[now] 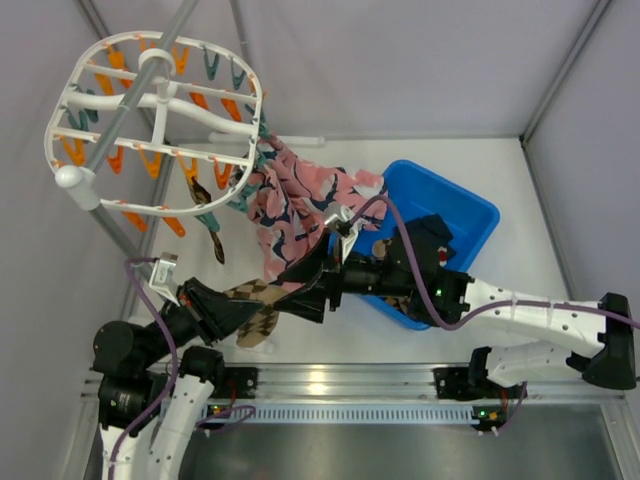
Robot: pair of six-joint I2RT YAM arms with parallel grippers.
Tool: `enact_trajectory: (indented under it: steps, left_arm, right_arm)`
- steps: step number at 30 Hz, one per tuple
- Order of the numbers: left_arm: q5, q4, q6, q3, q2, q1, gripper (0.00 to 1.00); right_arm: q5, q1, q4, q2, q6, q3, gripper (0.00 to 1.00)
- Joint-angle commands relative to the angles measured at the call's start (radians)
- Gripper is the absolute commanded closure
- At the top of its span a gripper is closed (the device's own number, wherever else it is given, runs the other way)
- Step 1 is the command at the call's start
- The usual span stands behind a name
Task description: Remove the socks clipped to the hanger
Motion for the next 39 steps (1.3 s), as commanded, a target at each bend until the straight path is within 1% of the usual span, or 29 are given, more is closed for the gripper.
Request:
enact_trajectory:
  steps: [1, 4, 6, 9, 10, 11, 12, 13, 14, 15, 16, 17, 19, 21, 22, 23, 24, 25, 26, 27, 29, 31, 32, 33, 35, 36, 37, 38, 39]
  left_arm:
    - [0.006, 0.017, -0.01, 0.003, 0.011, -0.002, 1.0]
    - [0.011, 0.017, -0.014, 0.005, 0.008, -0.002, 1.0]
    - [0.011, 0.019, -0.016, 0.005, 0.006, -0.002, 1.0]
    - [0.011, 0.017, -0.017, 0.006, 0.002, -0.002, 1.0]
    - [0.012, 0.017, -0.017, 0.008, 0.002, -0.002, 1.0]
    - [0.011, 0.017, -0.017, 0.008, 0.002, -0.002, 1.0]
    - [0.012, 0.019, -0.017, 0.008, 0.002, -0.002, 1.0]
    - [0.011, 0.017, -0.017, 0.006, 0.002, -0.002, 0.74]
    - [0.008, 0.019, -0.017, 0.005, 0.002, -0.002, 0.58]
    - [0.006, 0.017, -0.019, 0.002, -0.001, -0.002, 0.36]
    - [-0.006, 0.011, -0.021, 0.0, -0.004, -0.002, 0.18]
    - [-0.012, 0.005, -0.021, -0.001, -0.006, -0.002, 0.02]
    - [-0.023, -0.013, -0.016, -0.003, -0.008, -0.002, 0.01]
    - [-0.021, -0.018, -0.013, -0.008, -0.009, -0.002, 0.01]
    - [-0.018, -0.017, -0.013, -0.009, -0.009, -0.002, 0.02]
    - [-0.018, -0.018, -0.014, -0.011, -0.008, -0.002, 0.01]
    - [-0.018, -0.017, -0.013, -0.011, -0.008, -0.002, 0.01]
    - [-0.021, -0.017, -0.013, -0.012, -0.008, -0.002, 0.01]
    - [-0.021, -0.017, -0.013, -0.014, -0.008, -0.002, 0.01]
    - [-0.023, -0.018, -0.011, -0.015, -0.009, -0.002, 0.01]
    - [-0.023, -0.017, -0.01, -0.02, -0.008, -0.002, 0.01]
    - [-0.023, -0.017, -0.014, -0.037, -0.011, -0.002, 0.02]
    - [-0.024, -0.018, -0.017, -0.046, -0.018, -0.002, 0.02]
    - [-0.026, -0.02, -0.031, -0.069, -0.024, -0.002, 0.03]
    - [-0.034, -0.035, -0.043, -0.092, -0.052, -0.002, 0.04]
    - [-0.049, -0.046, -0.048, -0.103, -0.063, -0.002, 0.05]
    - [-0.06, -0.069, -0.047, -0.119, -0.075, -0.002, 0.06]
    - [-0.07, -0.116, -0.042, -0.127, -0.102, -0.002, 0.06]
    - [-0.095, -0.153, -0.025, -0.133, -0.11, -0.002, 0.06]
  right_arm:
    - [-0.024, 0.028, 0.068, 0.03, 0.009, 0.02, 0.33]
    - [-0.003, 0.036, 0.042, 0.052, 0.0, 0.035, 0.34]
    - [-0.001, 0.039, 0.039, 0.062, -0.002, 0.041, 0.39]
    - [0.005, 0.044, 0.036, 0.069, -0.006, 0.044, 0.74]
    - [0.015, 0.044, 0.036, 0.067, -0.006, 0.043, 0.96]
    - [0.022, 0.045, 0.036, 0.064, -0.005, 0.04, 1.0]
    - [0.032, 0.045, 0.024, 0.052, -0.008, 0.037, 1.0]
    - [0.081, 0.045, 0.013, 0.041, -0.014, 0.032, 1.0]
    - [0.123, 0.045, -0.002, 0.026, -0.016, 0.017, 1.0]
    - [0.173, 0.042, -0.031, -0.009, -0.019, 0.015, 1.0]
    - [0.31, 0.044, -0.133, -0.028, -0.029, 0.024, 1.0]
    - [0.381, 0.042, -0.19, -0.046, -0.049, 0.032, 1.0]
    - [0.599, 0.027, -0.383, -0.106, -0.066, 0.05, 1.0]
    - [0.763, -0.021, -0.518, -0.168, -0.059, 0.061, 0.99]
    - [0.801, -0.045, -0.644, -0.187, -0.037, 0.066, 0.96]
    - [0.824, -0.112, -0.698, -0.226, -0.026, 0.066, 0.93]
    - [0.853, -0.157, -0.749, -0.244, -0.014, 0.063, 0.85]
    - [0.861, -0.203, -0.84, -0.263, 0.009, 0.052, 0.47]
    - [0.864, -0.301, -0.867, -0.29, 0.007, 0.043, 0.16]
    - [0.861, -0.344, -0.889, -0.301, 0.003, 0.035, 0.01]
    - [0.844, -0.406, -0.877, -0.31, -0.035, 0.02, 0.0]
    - [0.734, -0.407, -0.828, -0.297, -0.074, 0.018, 0.01]
    - [0.664, -0.407, -0.735, -0.278, -0.08, 0.017, 0.01]
    - [0.511, -0.406, -0.681, -0.268, -0.083, 0.014, 0.01]
    - [0.354, -0.397, -0.523, -0.241, -0.066, -0.017, 0.01]
    - [0.28, -0.386, -0.37, -0.229, -0.053, -0.026, 0.01]
    - [0.248, -0.368, -0.316, -0.212, -0.043, -0.02, 0.0]
    - [0.25, -0.304, -0.292, -0.161, -0.057, 0.003, 0.01]
    - [0.302, -0.258, -0.253, -0.124, -0.083, 0.033, 0.01]
